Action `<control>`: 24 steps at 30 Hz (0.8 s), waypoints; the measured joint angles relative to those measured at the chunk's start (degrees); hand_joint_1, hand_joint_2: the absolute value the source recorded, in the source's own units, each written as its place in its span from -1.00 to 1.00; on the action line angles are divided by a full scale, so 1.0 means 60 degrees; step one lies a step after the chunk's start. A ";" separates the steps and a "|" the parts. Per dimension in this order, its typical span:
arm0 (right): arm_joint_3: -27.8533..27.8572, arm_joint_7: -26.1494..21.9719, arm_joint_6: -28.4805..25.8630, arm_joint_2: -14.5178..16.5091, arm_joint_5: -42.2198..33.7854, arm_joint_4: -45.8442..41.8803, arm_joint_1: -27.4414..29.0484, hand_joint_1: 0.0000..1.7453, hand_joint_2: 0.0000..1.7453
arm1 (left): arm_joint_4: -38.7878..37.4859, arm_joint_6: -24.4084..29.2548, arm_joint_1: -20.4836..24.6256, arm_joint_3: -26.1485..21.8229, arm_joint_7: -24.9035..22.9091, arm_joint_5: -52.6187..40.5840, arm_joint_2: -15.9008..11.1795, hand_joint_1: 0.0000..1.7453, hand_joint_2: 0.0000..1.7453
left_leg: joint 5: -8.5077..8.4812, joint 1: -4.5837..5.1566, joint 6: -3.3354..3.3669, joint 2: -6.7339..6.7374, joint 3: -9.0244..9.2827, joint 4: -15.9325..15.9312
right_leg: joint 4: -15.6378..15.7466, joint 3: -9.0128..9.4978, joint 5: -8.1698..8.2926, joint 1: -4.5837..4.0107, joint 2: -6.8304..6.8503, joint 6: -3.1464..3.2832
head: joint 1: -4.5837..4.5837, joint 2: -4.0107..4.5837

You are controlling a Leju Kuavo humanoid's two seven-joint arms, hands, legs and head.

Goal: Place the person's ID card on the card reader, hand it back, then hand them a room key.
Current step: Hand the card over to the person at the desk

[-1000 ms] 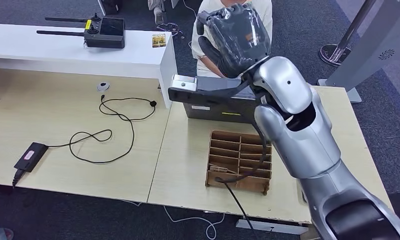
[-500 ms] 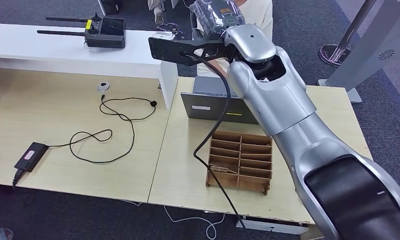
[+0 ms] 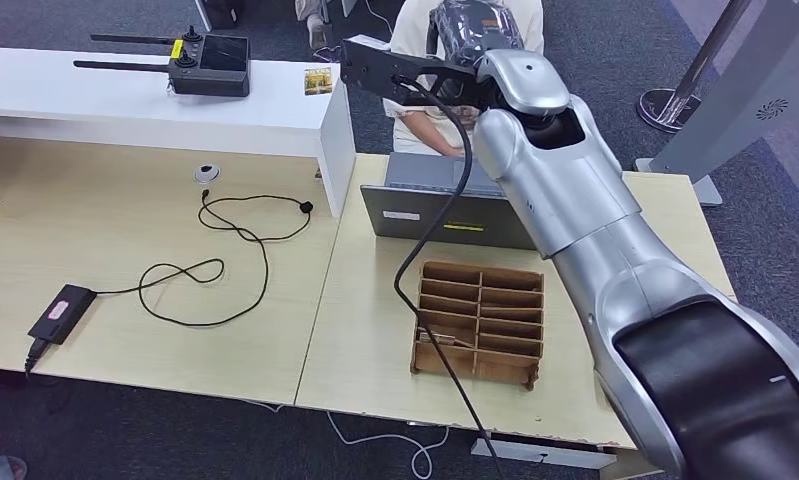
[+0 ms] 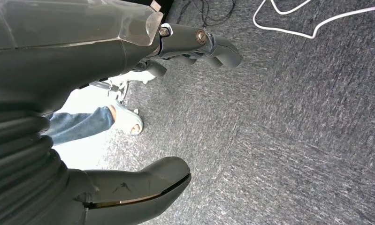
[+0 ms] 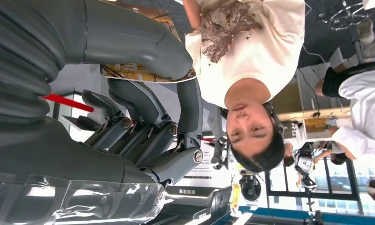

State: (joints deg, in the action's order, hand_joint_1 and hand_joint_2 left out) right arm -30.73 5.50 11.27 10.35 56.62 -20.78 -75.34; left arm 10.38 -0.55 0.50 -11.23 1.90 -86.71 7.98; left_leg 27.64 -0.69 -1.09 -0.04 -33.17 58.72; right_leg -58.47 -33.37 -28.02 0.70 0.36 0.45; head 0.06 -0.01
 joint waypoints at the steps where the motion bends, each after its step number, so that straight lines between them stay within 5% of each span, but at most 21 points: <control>1: 0.0049 0.0011 -0.0077 -0.0015 -0.0006 0.0027 0.0000 1.00 1.00 | 0.0000 0.0004 -0.0001 0.0000 0.0000 0.0000 0.0001 -1.00 1.00 | 0.0000 0.0000 0.0000 0.0000 0.0000 0.0000 | 0.0000 0.0000 0.0000 0.0000 0.0000 0.0000 | 0.0001 -0.0001; 24: 0.0677 0.0020 -0.0666 -0.0195 -0.0079 0.0310 0.0014 1.00 1.00 | 0.0000 0.0097 -0.0009 0.0000 0.0025 0.0000 0.0007 -1.00 1.00 | 0.0000 0.0000 0.0000 0.0002 0.0000 0.0001 | 0.0000 -0.0002 0.0000 0.0000 -0.0003 0.0000 | 0.0001 0.0002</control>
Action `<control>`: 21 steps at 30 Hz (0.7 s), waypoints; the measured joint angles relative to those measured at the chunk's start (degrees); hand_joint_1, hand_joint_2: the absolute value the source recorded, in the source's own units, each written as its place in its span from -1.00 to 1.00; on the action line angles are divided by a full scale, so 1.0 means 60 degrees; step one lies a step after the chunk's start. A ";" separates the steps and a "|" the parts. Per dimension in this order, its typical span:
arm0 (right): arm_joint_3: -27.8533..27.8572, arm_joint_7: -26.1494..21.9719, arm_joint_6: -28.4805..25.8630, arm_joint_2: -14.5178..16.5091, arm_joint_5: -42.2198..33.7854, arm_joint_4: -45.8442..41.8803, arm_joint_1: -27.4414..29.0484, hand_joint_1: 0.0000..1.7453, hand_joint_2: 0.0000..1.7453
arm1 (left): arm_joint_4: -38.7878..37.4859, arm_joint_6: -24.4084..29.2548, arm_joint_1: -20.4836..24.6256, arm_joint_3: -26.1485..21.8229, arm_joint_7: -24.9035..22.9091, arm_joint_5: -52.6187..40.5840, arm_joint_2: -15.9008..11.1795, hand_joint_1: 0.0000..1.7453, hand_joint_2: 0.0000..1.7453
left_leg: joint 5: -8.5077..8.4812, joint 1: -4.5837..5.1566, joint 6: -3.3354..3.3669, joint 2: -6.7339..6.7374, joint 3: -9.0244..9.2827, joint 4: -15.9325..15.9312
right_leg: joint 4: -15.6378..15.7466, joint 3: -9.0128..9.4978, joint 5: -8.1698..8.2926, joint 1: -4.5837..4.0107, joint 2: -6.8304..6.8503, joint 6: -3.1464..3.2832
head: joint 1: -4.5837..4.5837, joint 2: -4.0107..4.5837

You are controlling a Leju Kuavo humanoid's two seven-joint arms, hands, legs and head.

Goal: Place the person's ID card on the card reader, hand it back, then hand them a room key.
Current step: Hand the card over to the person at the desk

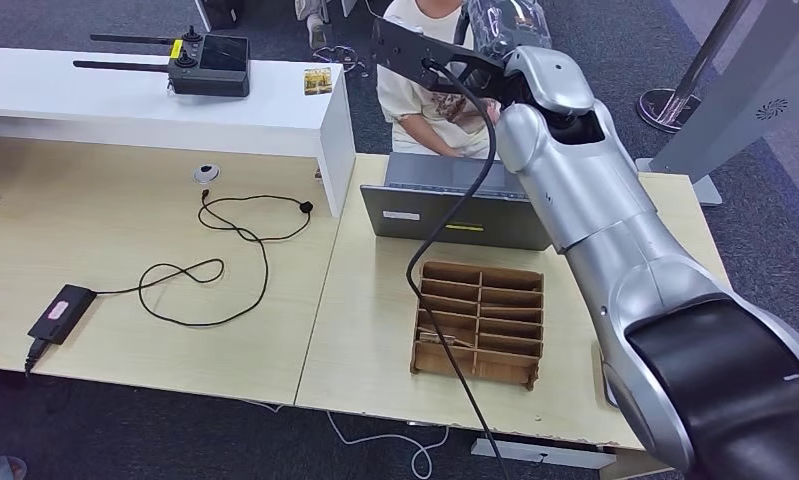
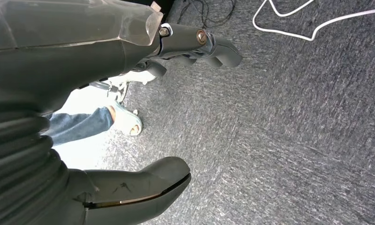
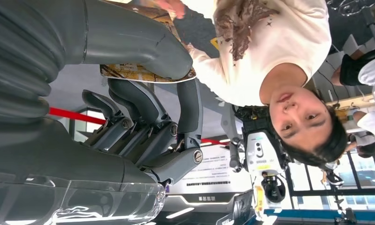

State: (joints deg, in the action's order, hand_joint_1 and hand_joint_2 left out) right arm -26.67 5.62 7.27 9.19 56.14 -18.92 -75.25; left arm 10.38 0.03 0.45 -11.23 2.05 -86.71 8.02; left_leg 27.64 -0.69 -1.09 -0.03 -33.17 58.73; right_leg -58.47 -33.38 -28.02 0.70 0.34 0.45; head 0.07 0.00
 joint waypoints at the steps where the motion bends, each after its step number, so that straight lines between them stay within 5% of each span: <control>1: 0.0036 -0.0033 -0.0049 -0.0002 -0.0032 0.0007 0.0005 1.00 1.00 | 0.0000 0.0004 0.0000 0.0000 0.0000 0.0000 0.0000 -1.00 1.00 | 0.0000 0.0000 0.0000 0.0000 0.0000 0.0000 | 0.0000 0.0000 0.0000 0.0000 0.0000 0.0000 | 0.0000 -0.0001; 19: 0.1018 0.1048 -0.0877 -0.0074 -0.0354 0.0046 0.0404 0.97 1.00 | 0.0000 0.0107 0.0001 0.0004 -0.0139 0.0004 0.0007 -1.00 1.00 | 0.0000 0.0000 0.0000 0.0002 0.0000 0.0000 | 0.0000 -0.0001 0.0000 0.0000 -0.0003 0.0000 | 0.0000 -0.0001; 20: 0.1031 0.1048 -0.0879 -0.0076 -0.0342 0.0046 0.0424 0.81 1.00 | 0.0000 0.0107 0.0001 0.0004 -0.0140 0.0004 0.0007 -1.00 1.00 | 0.0000 0.0000 0.0000 0.0002 0.0000 0.0000 | 0.0000 -0.0001 0.0000 0.0000 -0.0003 0.0000 | 0.0000 0.0000; 21: 0.1043 0.1046 -0.0880 -0.0077 -0.0328 0.0046 0.0441 0.31 1.00 | 0.0000 0.0107 0.0001 0.0004 -0.0141 0.0004 0.0007 -1.00 1.00 | 0.0000 0.0000 0.0000 0.0002 0.0000 0.0000 | 0.0000 -0.0002 0.0000 0.0000 -0.0003 0.0000 | 0.0000 -0.0001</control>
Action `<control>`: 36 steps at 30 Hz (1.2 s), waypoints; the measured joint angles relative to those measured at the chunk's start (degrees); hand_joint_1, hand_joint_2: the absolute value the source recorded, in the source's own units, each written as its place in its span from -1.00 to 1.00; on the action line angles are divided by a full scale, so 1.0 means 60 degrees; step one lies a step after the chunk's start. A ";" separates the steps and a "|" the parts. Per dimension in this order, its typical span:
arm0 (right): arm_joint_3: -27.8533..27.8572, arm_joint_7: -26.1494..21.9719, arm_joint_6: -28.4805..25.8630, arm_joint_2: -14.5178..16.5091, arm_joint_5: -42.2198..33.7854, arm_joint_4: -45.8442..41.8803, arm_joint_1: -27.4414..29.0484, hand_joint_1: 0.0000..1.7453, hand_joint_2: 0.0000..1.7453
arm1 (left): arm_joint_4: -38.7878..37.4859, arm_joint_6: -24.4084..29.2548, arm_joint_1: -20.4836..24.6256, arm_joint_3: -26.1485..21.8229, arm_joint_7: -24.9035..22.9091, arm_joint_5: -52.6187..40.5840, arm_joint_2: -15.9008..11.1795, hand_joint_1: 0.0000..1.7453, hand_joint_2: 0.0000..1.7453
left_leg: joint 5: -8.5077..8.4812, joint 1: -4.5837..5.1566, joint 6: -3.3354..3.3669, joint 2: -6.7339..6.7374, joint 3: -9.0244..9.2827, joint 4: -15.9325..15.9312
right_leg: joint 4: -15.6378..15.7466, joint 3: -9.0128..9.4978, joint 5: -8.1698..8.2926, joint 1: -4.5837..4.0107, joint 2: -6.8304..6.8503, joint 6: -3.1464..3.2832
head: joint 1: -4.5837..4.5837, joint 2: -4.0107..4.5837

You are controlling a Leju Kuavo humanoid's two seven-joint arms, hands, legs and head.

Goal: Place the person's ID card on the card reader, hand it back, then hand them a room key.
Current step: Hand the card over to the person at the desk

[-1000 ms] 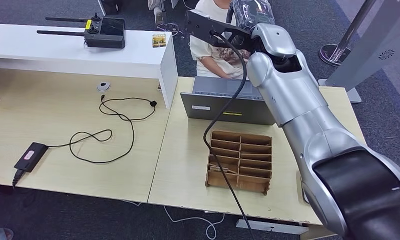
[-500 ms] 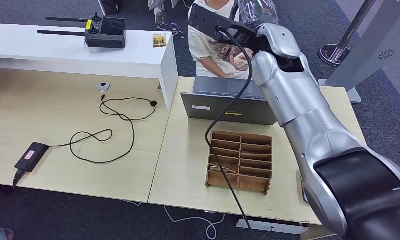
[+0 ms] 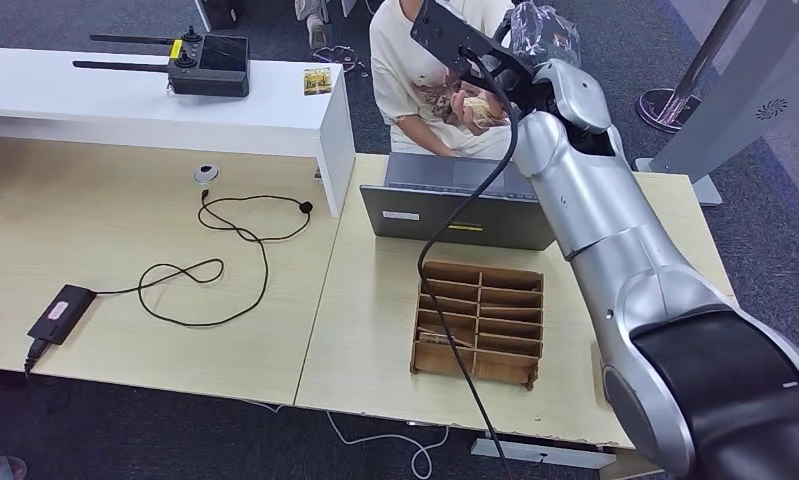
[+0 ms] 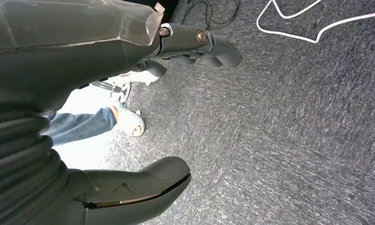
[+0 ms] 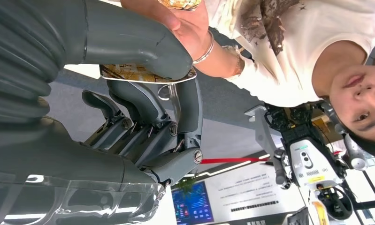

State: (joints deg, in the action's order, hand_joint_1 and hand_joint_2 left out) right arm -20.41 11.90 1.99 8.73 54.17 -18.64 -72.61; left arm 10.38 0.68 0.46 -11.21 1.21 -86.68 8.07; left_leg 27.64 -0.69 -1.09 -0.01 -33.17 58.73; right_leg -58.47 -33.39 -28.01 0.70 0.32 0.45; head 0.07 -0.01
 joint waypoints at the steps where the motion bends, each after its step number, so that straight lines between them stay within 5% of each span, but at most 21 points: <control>1: 0.0009 -0.0003 0.0000 -0.0001 0.0018 0.0000 0.0014 -0.18 1.00 | 0.0000 0.0000 0.0000 0.0000 -0.0002 0.0000 0.0000 -1.00 1.00 | 0.0000 0.0000 0.0000 0.0000 0.0000 0.0000 | 0.0000 0.0000 0.0000 0.0000 0.0000 0.0000 | 0.0000 0.0000; 3: 0.0019 -0.0009 -0.0004 -0.0002 0.0055 0.0000 0.0037 -1.00 1.00 | 0.0000 0.0001 0.0000 0.0000 -0.0005 0.0000 0.0000 -1.00 1.00 | 0.0000 0.0000 0.0000 0.0000 0.0000 0.0000 | 0.0000 0.0000 0.0000 0.0000 0.0000 0.0000 | 0.0000 0.0000; 19: 0.0083 -0.0536 -0.1135 -0.0015 0.0250 -0.0049 0.0143 -1.00 1.00 | 0.0000 0.0029 0.0000 0.0000 -0.0066 0.0007 0.0000 -1.00 1.00 | 0.0000 0.0001 0.0000 0.0000 -0.0002 0.0000 | 0.0000 0.0000 0.0000 0.0001 0.0001 0.0000 | 0.0000 0.0001; 27: 0.0545 -0.2713 -0.3297 0.0004 -0.0407 -0.0773 0.0403 -1.00 1.00 | 0.0000 0.0058 0.0002 0.0000 -0.0056 0.0004 0.0002 -1.00 1.00 | 0.0000 0.0000 0.0000 -0.0001 -0.0002 0.0000 | 0.0000 0.0002 0.0000 0.0000 0.0002 0.0000 | 0.0000 -0.0001; 36: 0.0876 -0.4937 -0.3723 -0.0040 -0.2348 -0.3265 0.2278 -1.00 1.00 | 0.0000 0.0058 0.0003 0.0000 -0.0041 0.0025 0.0000 -1.00 1.00 | 0.0000 0.0000 0.0000 -0.0006 0.0000 0.0000 | 0.0005 0.0002 -0.0001 0.0000 0.0006 -0.0001 | 0.0000 0.0001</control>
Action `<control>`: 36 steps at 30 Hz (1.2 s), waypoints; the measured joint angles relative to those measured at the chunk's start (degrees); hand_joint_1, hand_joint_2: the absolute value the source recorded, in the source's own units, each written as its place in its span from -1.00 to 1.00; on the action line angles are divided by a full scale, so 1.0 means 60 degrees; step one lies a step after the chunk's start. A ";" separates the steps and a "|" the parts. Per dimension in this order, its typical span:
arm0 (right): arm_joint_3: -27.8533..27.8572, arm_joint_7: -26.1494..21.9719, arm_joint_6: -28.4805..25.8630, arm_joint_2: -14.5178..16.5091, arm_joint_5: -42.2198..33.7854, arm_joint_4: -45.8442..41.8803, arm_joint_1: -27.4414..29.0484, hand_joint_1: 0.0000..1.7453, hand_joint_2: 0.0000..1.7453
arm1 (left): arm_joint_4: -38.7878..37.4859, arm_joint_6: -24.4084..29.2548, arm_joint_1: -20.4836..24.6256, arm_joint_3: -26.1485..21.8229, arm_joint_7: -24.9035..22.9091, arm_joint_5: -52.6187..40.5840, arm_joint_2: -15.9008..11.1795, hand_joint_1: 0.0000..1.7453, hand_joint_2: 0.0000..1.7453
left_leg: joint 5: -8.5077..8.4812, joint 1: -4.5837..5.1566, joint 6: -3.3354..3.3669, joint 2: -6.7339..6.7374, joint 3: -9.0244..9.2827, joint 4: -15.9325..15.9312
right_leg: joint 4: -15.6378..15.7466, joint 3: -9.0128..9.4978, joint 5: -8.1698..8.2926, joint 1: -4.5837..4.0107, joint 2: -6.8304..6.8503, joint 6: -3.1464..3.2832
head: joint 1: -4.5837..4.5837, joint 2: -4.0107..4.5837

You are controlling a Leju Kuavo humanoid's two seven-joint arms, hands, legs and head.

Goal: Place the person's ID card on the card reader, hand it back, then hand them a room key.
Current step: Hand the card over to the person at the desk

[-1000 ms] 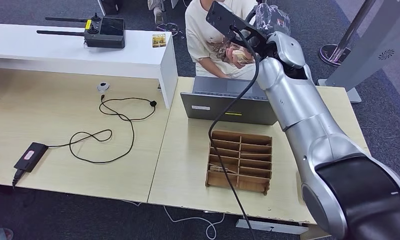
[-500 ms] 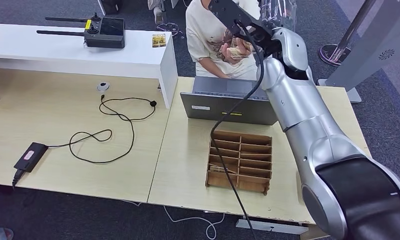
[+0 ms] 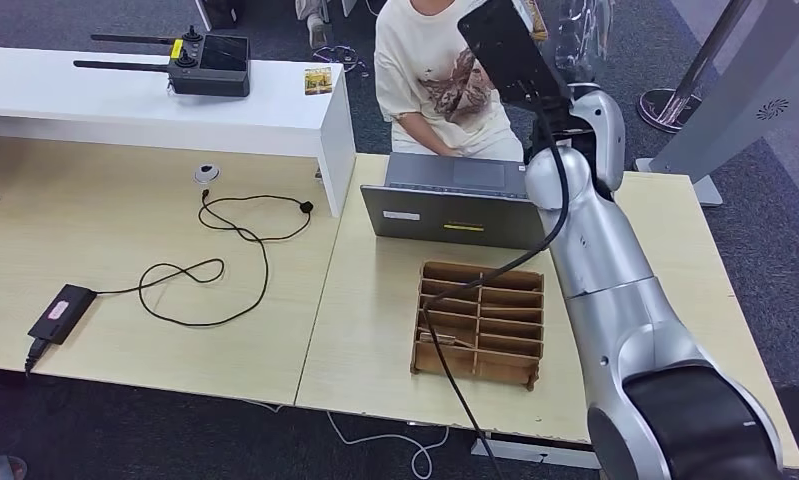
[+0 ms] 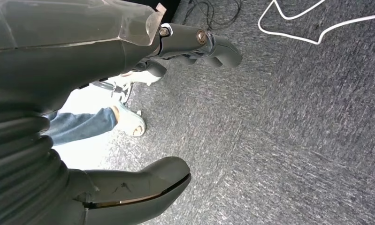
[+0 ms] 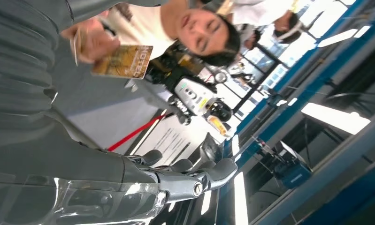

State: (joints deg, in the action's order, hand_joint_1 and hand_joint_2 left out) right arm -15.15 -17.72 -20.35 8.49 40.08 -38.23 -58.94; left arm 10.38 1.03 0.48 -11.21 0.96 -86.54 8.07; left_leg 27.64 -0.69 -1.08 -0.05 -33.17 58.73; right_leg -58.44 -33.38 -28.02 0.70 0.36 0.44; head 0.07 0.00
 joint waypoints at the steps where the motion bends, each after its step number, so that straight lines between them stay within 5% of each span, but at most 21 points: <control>1: 0.0004 -0.0136 0.0011 -0.0049 -0.0312 -0.0531 0.0377 -1.00 1.00 | 0.0000 0.0000 -0.0001 0.0000 -0.0002 0.0005 0.0000 -1.00 1.00 | 0.0000 0.0000 0.0000 -0.0004 0.0000 0.0000 | 0.0002 0.0000 -0.0001 0.0000 0.0003 0.0000 | 0.0001 -0.0001; 11: 0.0441 -0.1122 0.0616 -0.0957 -0.2824 -0.6621 0.4711 -1.00 1.00 | 0.0000 0.0039 -0.0038 -0.0001 -0.0286 0.0073 0.0015 -1.00 1.00 | 0.0018 0.0003 0.0014 -0.0014 -0.0005 -0.0001 | 0.0016 0.0000 -0.0007 0.0002 0.0010 -0.0003 | -0.0001 0.0000; 18: 0.1661 -0.1856 0.1424 -0.1090 -0.4731 -0.9411 0.8027 -1.00 1.00 | 0.0000 0.0138 -0.0059 -0.0024 -0.0567 0.0164 0.0077 -1.00 1.00 | 0.0028 0.0002 0.0012 -0.0025 -0.0007 -0.0004 | 0.0019 0.0004 -0.0012 0.0001 0.0022 -0.0005 | -0.0001 -0.0002; 21: 0.2279 -0.1913 0.1843 -0.0916 -0.5834 -1.0008 0.9388 -1.00 1.00 | 0.0000 0.0138 -0.0062 -0.0029 -0.0724 0.0149 0.0091 -1.00 1.00 | 0.0032 0.0002 0.0008 -0.0022 -0.0007 -0.0007 | 0.0020 0.0005 -0.0016 0.0001 0.0020 -0.0006 | 0.0000 -0.0003; 27: 0.3478 -0.0776 0.4753 -0.0104 -1.0703 -1.0045 1.1198 -1.00 1.00 | 0.0000 0.0156 -0.0055 -0.0029 -0.0841 0.0067 0.0085 -1.00 1.00 | 0.0033 0.0000 0.0006 -0.0011 -0.0007 -0.0011 | 0.0015 0.0005 -0.0019 0.0001 0.0012 -0.0003 | -0.0003 -0.0001; 36: 0.3794 0.0410 0.4377 0.0203 -1.0054 -0.9176 1.1409 -1.00 1.00 | 0.0000 0.0258 -0.0048 -0.0029 -0.0849 0.0035 0.0088 -1.00 1.00 | 0.0028 0.0002 0.0009 -0.0001 -0.0003 -0.0011 | 0.0014 0.0007 -0.0014 0.0002 0.0005 0.0000 | 0.0000 0.0000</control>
State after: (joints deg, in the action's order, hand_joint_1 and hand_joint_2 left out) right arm 7.61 -15.26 5.91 9.70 -20.24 -93.29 9.51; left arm 10.38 2.57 0.19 -11.39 -4.13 -86.33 8.60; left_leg 27.81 -0.68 -1.03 -0.06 -33.19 58.66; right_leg -58.36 -33.34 -28.10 0.71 0.39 0.44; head 0.07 0.00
